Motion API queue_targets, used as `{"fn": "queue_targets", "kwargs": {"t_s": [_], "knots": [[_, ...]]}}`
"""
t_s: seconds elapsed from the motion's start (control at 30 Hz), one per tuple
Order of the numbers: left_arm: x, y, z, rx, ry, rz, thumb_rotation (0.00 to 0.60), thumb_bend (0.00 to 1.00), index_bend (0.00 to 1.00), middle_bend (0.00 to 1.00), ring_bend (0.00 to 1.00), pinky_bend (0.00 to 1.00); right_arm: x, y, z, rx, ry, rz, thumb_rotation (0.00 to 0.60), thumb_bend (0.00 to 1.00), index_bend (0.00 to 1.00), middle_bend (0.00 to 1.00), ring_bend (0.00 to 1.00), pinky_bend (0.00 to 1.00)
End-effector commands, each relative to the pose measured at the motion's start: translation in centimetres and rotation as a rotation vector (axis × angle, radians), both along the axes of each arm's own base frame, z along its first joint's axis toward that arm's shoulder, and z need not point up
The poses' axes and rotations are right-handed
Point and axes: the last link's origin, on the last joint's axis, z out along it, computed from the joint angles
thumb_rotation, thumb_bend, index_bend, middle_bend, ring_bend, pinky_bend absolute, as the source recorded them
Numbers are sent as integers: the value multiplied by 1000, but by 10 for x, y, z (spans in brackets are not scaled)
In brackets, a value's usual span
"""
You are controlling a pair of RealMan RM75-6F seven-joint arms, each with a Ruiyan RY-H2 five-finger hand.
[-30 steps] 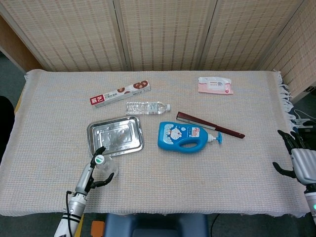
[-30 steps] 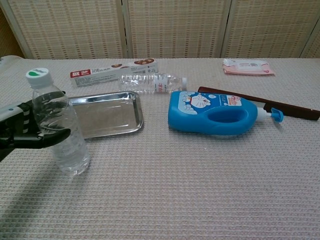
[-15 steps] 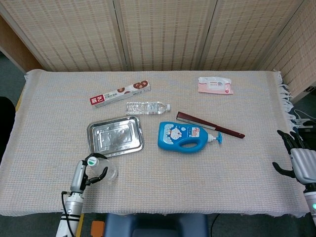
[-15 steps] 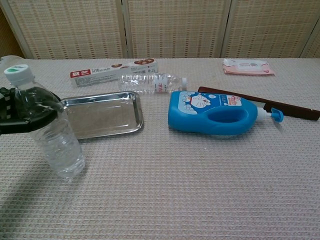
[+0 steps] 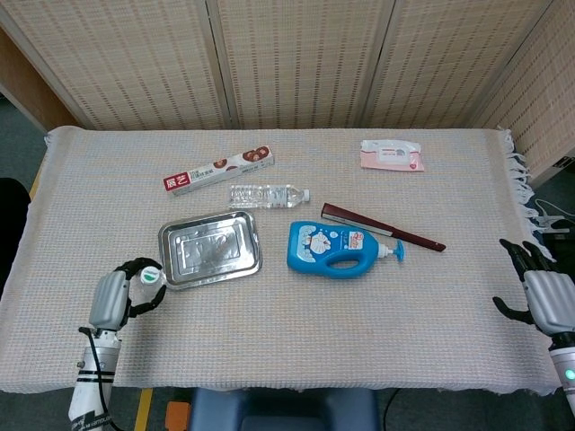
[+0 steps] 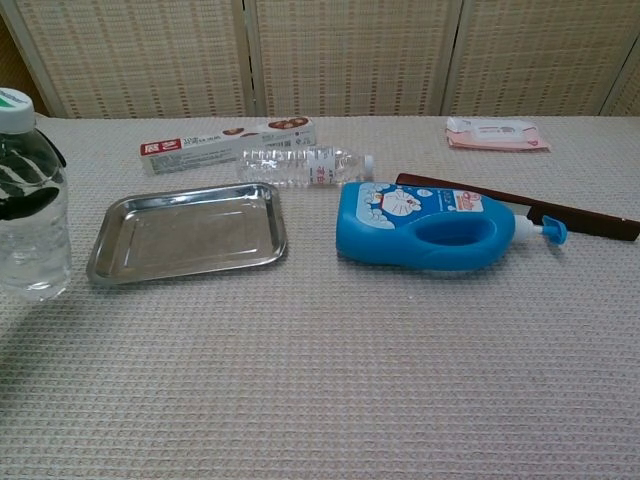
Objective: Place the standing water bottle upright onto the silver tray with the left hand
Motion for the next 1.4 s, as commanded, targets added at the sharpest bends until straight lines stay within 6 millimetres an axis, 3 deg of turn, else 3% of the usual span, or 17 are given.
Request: {"fn": "queue_targets", "kwargs": {"t_s": [0.03,0.13,0.3,0.37,0.4,0.47,0.67,0.77,0.83,0.97,1.03,1.17,1.27,1.4], "knots": [[-10,20,31,92,293,-4,600,379,526,653,459,435,0,0,-1,2,5,0,600,190,39,110,0,180],[-9,23,37,128,364,-22,600,382,540,666,468,458,1,0,-1,4,5,3,600,190,39,111,0,180],[7,26,44,88,51,-30,600,414,559,687,484,494,0,0,-2,2,7,4,600,190,39,110,0,180],[6,26,46,77,45,-34,600,431,569,698,494,503,0,0,-2,2,8,4,600,190,39,111,0,180],[24,33,51,102,-253,-48,600,439,575,703,498,508,0,0,-2,3,5,3,600,190,39,111,0,180],[27,38,55,85,-453,-41,600,446,580,708,501,513,0,0,-1,2,4,4,600,190,39,110,0,180],[28,41,59,2,-743,20,600,461,585,716,511,520,0,0,-1,0,-2,2,600,190,39,110,0,180],[11,46,63,33,-524,36,600,509,586,717,512,521,0,0,-1,2,1,1,600,190,40,110,0,180],[-1,48,62,109,-261,34,600,538,585,717,512,522,0,0,-2,4,6,1,600,190,39,111,0,180],[-24,56,62,379,504,-32,600,566,586,717,512,521,0,0,-2,5,9,2,600,189,39,110,0,180],[-26,57,57,439,707,-118,600,566,591,724,517,531,0,0,-2,4,10,4,600,190,39,110,0,180],[-27,55,43,384,587,-149,600,566,604,740,528,548,1,0,-2,-2,5,7,600,189,39,110,0,180],[-19,54,37,308,330,-107,600,567,604,740,528,548,1,0,-2,-3,2,8,600,190,39,110,0,180],[-1,50,36,156,-163,-18,600,567,604,741,528,549,1,0,0,-10,-2,10,600,190,40,110,0,180]]}}
